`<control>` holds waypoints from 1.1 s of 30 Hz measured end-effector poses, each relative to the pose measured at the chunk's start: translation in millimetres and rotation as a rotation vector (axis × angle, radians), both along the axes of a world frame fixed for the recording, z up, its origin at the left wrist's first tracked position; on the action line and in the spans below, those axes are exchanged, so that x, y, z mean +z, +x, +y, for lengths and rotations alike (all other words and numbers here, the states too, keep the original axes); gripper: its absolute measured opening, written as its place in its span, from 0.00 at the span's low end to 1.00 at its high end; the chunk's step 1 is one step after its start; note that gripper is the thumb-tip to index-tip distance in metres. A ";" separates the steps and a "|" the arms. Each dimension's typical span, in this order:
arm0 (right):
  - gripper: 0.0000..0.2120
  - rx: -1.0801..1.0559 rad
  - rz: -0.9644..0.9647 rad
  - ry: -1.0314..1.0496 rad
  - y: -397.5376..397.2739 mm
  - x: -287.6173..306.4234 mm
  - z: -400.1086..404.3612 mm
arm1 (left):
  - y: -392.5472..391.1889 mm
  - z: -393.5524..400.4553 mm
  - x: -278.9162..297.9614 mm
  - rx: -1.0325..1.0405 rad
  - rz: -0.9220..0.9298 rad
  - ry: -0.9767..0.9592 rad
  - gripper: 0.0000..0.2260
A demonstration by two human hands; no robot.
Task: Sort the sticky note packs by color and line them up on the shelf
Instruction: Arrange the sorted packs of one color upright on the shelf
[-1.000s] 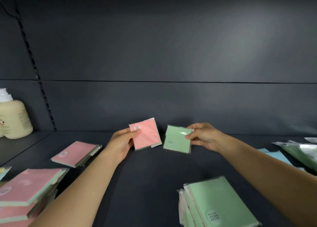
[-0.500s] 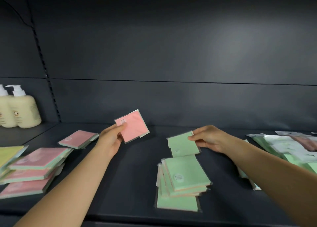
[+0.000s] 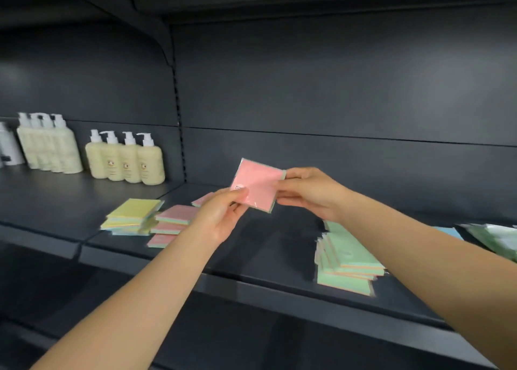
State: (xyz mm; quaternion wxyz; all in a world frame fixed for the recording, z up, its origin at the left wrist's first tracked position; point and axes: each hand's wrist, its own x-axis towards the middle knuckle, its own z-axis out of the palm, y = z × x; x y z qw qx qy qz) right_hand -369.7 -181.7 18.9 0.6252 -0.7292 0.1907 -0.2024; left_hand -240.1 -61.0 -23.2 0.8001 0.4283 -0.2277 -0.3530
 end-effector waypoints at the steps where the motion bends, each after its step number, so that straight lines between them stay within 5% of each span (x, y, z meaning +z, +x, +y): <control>1: 0.08 -0.010 -0.043 0.034 8.3 1.5 9.4 | 3.8 8.0 0.6 0.001 -0.016 0.001 0.07; 14: 0.09 -0.216 -0.128 0.062 118.3 -13.6 81.9 | 124.7 95.9 3.9 0.107 -0.499 0.382 0.06; 21: 0.03 -0.375 -0.012 0.132 172.8 -53.0 95.3 | 184.6 115.7 -11.8 -0.002 -0.826 0.628 0.06; 24: 0.08 -0.443 0.089 0.112 180.5 -62.8 89.8 | 200.6 112.6 -8.7 -0.038 -0.933 0.672 0.04; 28: 0.06 -0.483 0.254 -0.041 180.1 -63.8 86.5 | 221.3 106.7 4.2 -0.031 -1.052 0.655 0.03; 33: 0.18 -0.483 0.383 -0.289 179.9 -49.5 84.5 | 255.7 114.0 11.6 -0.178 -1.142 0.754 0.14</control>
